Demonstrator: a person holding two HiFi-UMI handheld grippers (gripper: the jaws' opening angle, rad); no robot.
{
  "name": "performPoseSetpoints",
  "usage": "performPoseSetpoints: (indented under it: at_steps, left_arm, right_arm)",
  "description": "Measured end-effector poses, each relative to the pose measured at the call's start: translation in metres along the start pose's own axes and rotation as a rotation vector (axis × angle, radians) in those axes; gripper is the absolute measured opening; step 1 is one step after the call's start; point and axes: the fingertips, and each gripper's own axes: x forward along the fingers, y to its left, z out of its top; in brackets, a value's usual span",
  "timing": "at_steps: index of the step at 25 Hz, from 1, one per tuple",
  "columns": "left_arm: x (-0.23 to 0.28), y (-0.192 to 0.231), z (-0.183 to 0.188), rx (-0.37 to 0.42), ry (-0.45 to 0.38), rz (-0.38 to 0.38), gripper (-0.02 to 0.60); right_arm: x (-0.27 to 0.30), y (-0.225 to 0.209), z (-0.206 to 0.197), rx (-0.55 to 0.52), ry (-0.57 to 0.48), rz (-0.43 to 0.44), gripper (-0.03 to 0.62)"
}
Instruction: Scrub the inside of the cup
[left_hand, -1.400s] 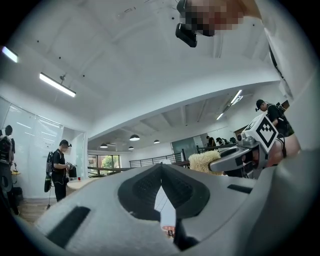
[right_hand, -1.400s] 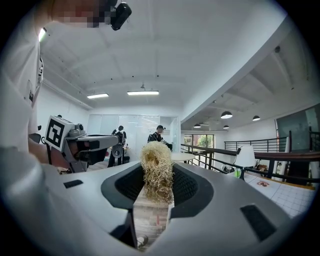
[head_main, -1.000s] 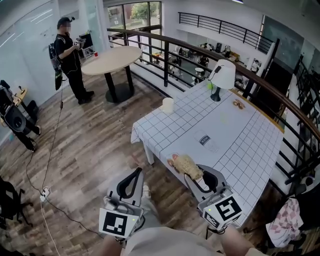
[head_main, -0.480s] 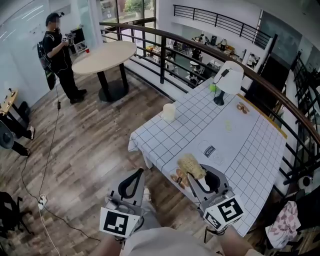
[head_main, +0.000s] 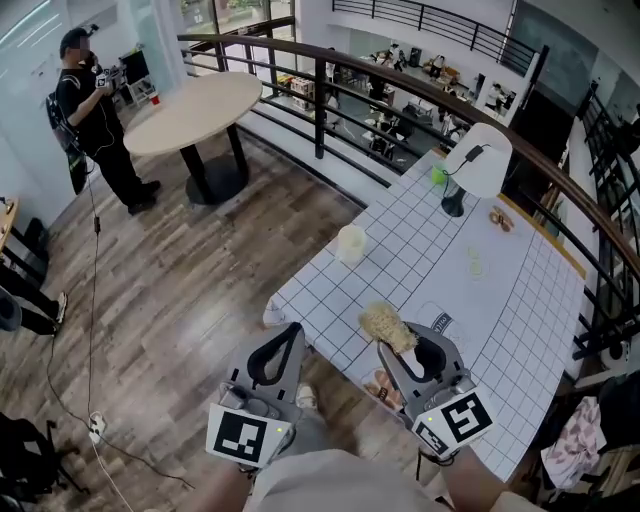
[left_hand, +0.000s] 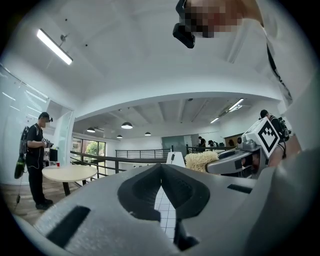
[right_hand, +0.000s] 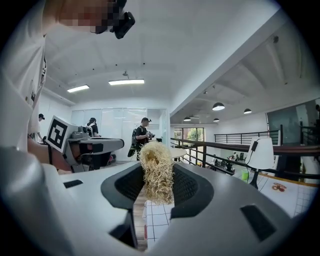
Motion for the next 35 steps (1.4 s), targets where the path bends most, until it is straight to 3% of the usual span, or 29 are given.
performPoseSetpoints:
  at_steps: [4, 7, 15, 20, 25, 30, 35]
  left_arm:
    - [0.038, 0.042, -0.004, -0.008, -0.038, -0.071, 0.014]
    - [0.066, 0.065, -0.009, -0.011, -0.014, -0.108, 0.014]
    - [0.121, 0.096, -0.007, -0.023, -0.015, -0.227, 0.014]
    - [0.141, 0.098, -0.009, -0.016, 0.005, -0.245, 0.014]
    - [0.156, 0.093, -0.008, -0.014, 0.010, -0.229, 0.014]
    - [0.162, 0.085, 0.001, -0.017, -0.053, -0.208, 0.014]
    - [0.176, 0.073, -0.001, 0.023, -0.070, -0.226, 0.015]
  right_arm:
    - [0.046, -0.021, 0.008, 0.005, 0.012, -0.048, 0.141]
    - [0.076, -0.039, 0.015, 0.006, 0.010, -0.084, 0.141]
    - [0.134, -0.066, 0.026, 0.039, 0.021, -0.140, 0.141]
    - [0.134, -0.094, 0.027, 0.075, 0.029, -0.182, 0.141]
    - [0.132, -0.112, 0.027, 0.083, 0.025, -0.170, 0.141]
    - [0.134, -0.126, 0.013, 0.114, 0.035, -0.145, 0.141]
    - [0.137, -0.144, -0.006, 0.076, 0.082, -0.147, 0.141]
